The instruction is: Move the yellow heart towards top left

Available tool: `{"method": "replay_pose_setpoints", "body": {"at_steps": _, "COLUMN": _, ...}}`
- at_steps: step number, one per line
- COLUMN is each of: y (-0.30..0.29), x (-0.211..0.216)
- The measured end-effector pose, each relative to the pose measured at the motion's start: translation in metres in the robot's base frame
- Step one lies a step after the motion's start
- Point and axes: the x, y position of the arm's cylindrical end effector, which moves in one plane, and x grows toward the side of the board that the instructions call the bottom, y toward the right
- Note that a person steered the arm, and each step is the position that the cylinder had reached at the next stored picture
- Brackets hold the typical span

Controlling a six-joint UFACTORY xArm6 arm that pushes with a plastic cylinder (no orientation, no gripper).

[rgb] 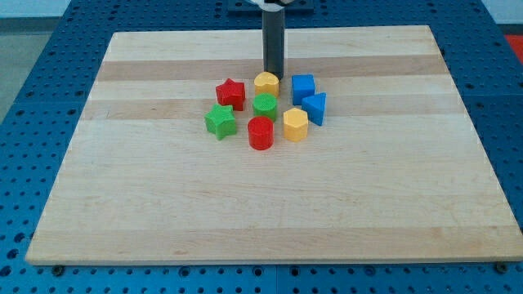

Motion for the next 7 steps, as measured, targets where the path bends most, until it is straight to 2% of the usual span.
{"method": "replay_pose_setpoints", "body": {"at_steps": 2, "y": 0.002, "x": 0.004}}
{"method": "replay_pose_setpoints", "body": {"at_steps": 5, "y": 0.015, "x": 0.076}}
{"method": "replay_pose_setpoints", "body": {"at_steps": 6, "y": 0.003, "x": 0.090}}
{"method": "replay_pose_setpoints", "body": {"at_steps": 7, "y": -0.034, "x": 0.081}}
